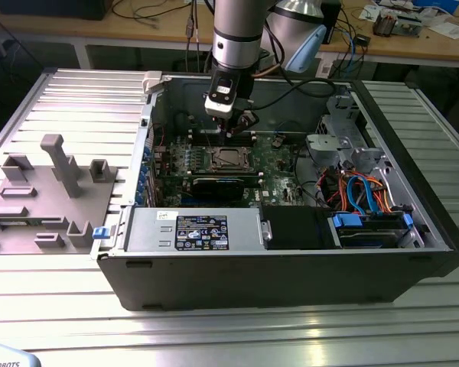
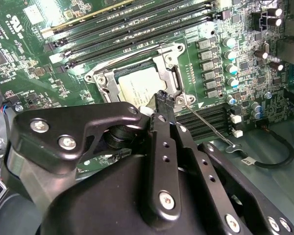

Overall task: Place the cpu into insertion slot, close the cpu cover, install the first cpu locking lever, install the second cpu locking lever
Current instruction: 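Install the first cpu locking lever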

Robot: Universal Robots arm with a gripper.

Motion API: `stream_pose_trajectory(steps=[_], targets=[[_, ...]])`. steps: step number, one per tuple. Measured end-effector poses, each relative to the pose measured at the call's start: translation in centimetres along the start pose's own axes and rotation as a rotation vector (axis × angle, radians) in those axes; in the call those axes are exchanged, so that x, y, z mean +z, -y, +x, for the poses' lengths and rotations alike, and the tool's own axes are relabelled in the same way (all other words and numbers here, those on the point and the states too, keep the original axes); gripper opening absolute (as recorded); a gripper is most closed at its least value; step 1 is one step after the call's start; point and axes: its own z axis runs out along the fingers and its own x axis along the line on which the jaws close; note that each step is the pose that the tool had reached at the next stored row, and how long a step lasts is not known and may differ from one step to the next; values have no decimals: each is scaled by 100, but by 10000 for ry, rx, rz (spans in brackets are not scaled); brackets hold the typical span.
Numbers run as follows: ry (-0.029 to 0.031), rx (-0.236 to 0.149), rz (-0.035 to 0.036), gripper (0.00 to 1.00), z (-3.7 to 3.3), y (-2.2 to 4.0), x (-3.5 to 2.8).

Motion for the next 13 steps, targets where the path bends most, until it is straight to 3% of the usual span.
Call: stream_pose_trajectory(steps=[13], targets=[[2, -90, 0, 11, 0, 0, 0]])
